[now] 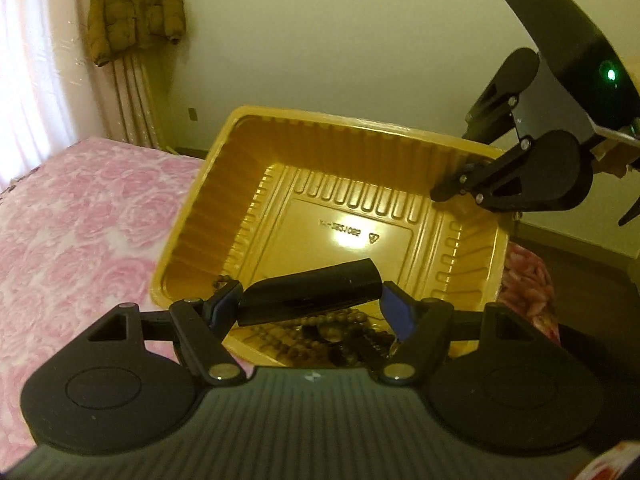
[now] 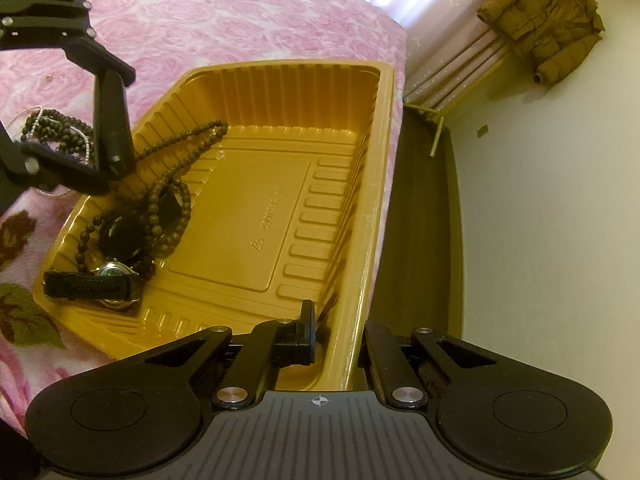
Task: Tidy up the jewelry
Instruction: 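Carry the black tube into the held tray and open the left gripper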
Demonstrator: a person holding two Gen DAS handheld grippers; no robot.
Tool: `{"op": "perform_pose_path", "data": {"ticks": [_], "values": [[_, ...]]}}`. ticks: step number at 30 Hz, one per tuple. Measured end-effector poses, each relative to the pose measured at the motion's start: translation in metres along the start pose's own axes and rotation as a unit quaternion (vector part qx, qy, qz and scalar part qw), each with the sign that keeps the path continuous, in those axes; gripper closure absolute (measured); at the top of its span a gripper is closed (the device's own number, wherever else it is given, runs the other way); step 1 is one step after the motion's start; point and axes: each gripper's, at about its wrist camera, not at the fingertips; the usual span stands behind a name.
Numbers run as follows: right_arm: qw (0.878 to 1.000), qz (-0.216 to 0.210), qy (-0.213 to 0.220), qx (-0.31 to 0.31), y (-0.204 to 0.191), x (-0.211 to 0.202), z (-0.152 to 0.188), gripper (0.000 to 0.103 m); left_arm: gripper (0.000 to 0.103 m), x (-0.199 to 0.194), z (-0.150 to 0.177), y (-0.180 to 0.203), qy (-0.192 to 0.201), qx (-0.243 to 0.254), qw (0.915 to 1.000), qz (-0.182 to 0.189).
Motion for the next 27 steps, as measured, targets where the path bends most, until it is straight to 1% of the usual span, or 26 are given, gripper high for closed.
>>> {"op": "perform_pose_path", "data": {"ticks": [8, 12, 16, 18, 24, 27], "values": [[1.000, 0.000, 0.000, 0.000, 0.000, 0.000, 0.000, 0.098, 0.031, 0.016, -0.006, 0.006, -0.011, 0.008, 0.9999, 0.010], [1.000, 0.000, 0.000, 0.000, 0.000, 0.000, 0.000, 0.098, 0.030, 0.020, -0.005, 0.007, -0.015, 0.014, 0.9997, 0.011], [1.000, -0.001, 0.000, 0.000, 0.000, 0.000, 0.000, 0.098, 0.031, 0.024, -0.004, 0.008, -0.016, 0.013, 0.9996, 0.019], [1.000, -0.001, 0.000, 0.000, 0.000, 0.000, 0.000, 0.098, 0.036, 0.026, -0.005, 0.008, -0.017, 0.016, 0.9995, 0.019], [1.000, 0.000, 0.000, 0.000, 0.000, 0.000, 0.000, 0.098, 0.037, 0.027, -0.009, 0.008, -0.013, 0.011, 0.9996, 0.021], [1.000, 0.000, 0.000, 0.000, 0.001, 0.000, 0.000, 0.098, 0.037, 0.022, -0.007, 0.003, -0.009, 0.004, 0.9999, 0.012]]}}
Point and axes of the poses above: each gripper's, at about its wrist camera, not at the fingertips, and x roughly the way its jaws point, y to its right, z to its underside, and after that the axes turned 13 degrees about -y, right-handed
